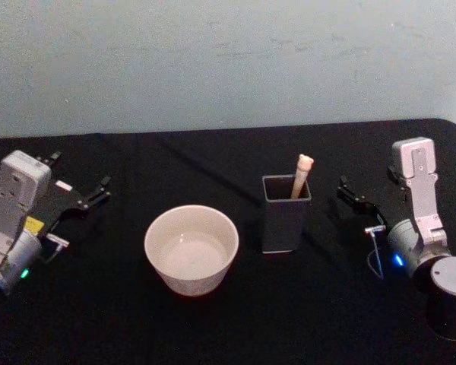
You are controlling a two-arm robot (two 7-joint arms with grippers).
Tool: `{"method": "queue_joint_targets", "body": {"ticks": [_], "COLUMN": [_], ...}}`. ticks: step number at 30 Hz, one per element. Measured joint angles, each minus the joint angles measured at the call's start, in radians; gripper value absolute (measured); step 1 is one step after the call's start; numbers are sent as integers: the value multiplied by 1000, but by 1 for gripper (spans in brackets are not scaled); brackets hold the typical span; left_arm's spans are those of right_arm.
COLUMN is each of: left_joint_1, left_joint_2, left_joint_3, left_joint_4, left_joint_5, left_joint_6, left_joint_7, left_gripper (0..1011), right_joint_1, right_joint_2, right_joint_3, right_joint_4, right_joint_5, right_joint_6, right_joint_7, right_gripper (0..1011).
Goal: Pick up the stirring spoon with one hand, stir inside the cup, then place it back in its original position.
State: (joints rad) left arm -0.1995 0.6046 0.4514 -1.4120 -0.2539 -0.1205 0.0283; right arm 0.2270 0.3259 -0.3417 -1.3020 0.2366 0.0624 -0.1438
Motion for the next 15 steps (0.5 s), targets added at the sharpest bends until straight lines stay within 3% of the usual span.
{"method": "queue_joint_targets", "body": {"ticks": [15], "left_joint_1": [0], "left_joint_2": [0], "left_joint_3": [0], "left_joint_4": [0], "left_joint_5": [0], "left_joint_6": [0], "left_joint_7": [0], "left_gripper": [1001], "right_joint_1": [-2], "right_joint_2": [2], "right_joint_3": [-1], "right_joint_4": [-4], "right_joint_5": [0], "right_joint_6": [-3], "right_joint_7": [-2], "right_gripper": [1000]}}
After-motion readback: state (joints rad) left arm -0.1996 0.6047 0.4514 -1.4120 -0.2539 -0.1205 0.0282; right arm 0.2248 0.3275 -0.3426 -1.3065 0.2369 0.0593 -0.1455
